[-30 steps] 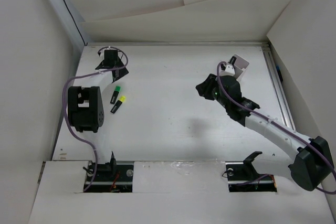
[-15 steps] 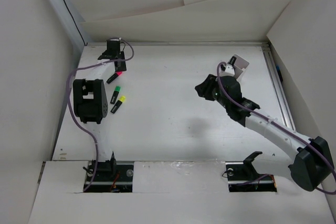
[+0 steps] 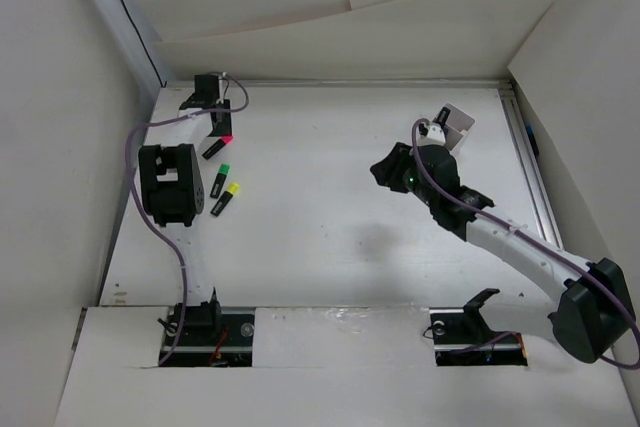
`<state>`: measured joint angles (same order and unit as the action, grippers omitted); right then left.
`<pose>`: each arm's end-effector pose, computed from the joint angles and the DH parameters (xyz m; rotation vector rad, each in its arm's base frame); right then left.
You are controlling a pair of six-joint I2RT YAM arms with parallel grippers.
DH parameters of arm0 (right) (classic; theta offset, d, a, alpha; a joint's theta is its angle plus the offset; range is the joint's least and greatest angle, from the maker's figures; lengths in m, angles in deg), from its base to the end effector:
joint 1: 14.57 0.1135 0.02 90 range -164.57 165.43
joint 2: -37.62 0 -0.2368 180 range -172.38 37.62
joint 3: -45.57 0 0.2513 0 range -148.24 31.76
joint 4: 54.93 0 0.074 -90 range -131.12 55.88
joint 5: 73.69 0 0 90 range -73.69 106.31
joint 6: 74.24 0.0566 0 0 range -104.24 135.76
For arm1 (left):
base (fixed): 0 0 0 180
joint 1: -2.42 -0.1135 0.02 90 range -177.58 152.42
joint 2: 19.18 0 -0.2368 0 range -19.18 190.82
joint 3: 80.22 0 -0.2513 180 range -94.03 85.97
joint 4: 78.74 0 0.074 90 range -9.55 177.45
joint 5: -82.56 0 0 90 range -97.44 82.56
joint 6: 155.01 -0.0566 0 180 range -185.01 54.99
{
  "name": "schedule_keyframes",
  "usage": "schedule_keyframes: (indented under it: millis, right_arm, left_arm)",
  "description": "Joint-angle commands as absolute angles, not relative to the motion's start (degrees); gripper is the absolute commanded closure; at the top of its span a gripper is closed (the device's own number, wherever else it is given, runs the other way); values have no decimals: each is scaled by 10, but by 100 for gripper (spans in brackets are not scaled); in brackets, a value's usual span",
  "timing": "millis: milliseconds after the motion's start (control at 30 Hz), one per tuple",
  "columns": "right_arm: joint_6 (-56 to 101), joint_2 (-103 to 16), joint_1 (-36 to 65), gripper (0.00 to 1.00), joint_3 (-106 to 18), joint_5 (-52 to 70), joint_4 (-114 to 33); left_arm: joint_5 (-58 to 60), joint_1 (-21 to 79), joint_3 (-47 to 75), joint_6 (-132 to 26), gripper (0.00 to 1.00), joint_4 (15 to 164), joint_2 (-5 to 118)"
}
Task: Sort the stationery into containers
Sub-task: Pick up the stationery from the corner of the board.
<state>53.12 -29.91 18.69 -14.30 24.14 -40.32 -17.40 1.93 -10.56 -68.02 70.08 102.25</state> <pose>0.2542 0.1575 0.2495 0.1646 2.0108 0.6692 0.4860 0.0139 0.1799 -0.0381 2.3057 0.2318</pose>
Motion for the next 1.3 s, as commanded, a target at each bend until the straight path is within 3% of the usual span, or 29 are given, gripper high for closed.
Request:
schedule_keyframes:
  millis: [0, 333, 633, 800, 1000, 1267]
  right_arm:
    - [528, -298, 180, 53, -150, 241, -437]
    - [528, -298, 180, 53, -150, 234, -437]
    - [528, -293, 180, 53, -150, 234, -437]
    - [528, -293, 180, 48, -150, 229, -437]
    - [528, -298, 169, 43, -150, 220, -437]
    - [528, -303, 164, 41, -150, 208, -442]
  left_arm:
    - [-161, 22, -122, -693, 47, 692, 1043]
    - [-134, 22, -101, -693, 49, 708, 1043]
    - [-134, 22, -78, -693, 64, 715, 1061]
    - [-139, 22, -59, -688, 83, 734, 1061]
    - [-146, 22, -58, -669, 97, 734, 1041]
    - [-141, 53, -95, -648, 100, 755, 975]
